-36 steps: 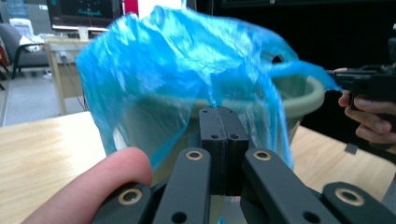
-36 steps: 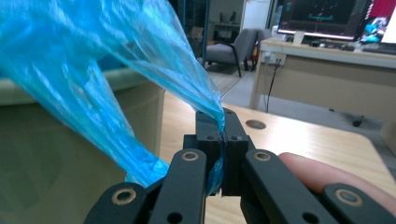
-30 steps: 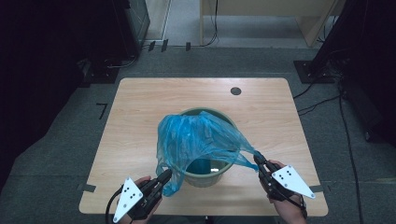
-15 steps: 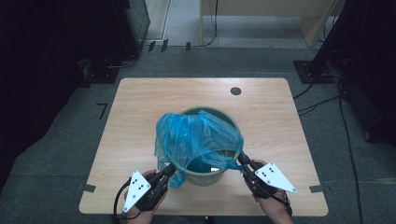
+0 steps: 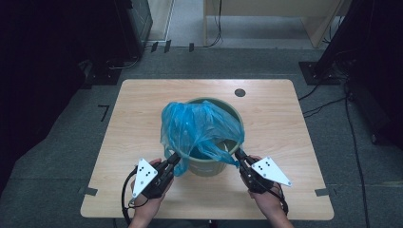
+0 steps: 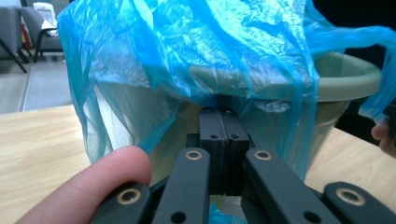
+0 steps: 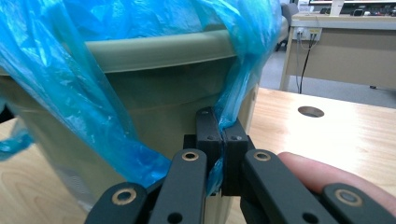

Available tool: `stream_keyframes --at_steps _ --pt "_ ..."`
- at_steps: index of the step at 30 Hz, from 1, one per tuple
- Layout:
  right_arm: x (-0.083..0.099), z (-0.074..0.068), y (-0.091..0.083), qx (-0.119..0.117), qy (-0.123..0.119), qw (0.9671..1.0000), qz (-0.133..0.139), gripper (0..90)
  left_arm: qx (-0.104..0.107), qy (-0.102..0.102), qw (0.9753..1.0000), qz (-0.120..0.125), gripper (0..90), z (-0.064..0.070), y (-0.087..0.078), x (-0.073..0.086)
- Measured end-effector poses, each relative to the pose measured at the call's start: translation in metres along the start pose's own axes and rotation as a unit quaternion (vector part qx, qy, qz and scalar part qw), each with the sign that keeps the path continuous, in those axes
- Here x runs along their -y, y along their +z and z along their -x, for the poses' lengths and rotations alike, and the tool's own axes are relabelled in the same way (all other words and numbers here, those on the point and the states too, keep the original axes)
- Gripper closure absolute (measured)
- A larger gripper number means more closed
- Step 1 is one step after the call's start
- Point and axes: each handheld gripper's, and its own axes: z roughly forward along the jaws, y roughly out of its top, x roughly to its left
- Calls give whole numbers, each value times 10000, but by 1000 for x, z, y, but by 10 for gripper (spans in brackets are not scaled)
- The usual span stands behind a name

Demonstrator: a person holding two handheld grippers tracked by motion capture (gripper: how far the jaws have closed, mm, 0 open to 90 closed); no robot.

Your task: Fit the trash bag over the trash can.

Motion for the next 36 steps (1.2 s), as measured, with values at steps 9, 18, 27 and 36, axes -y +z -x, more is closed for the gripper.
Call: stream_keyframes --at_steps 9,18,27,36 --pt "-10 7 1 290 43 9995 149 900 117 -313 9992 225 604 -13 -17 -1" --pt "-15 14 -8 392 -2 9989 264 859 190 -317 9990 258 257 -3 -23 -9" --pt "-19 20 -12 127 59 9992 363 678 -205 -111 9991 -355 611 2 -5 2" --pt "-30 30 -23 104 307 9972 681 439 40 36 10000 -11 877 8 -16 -15"
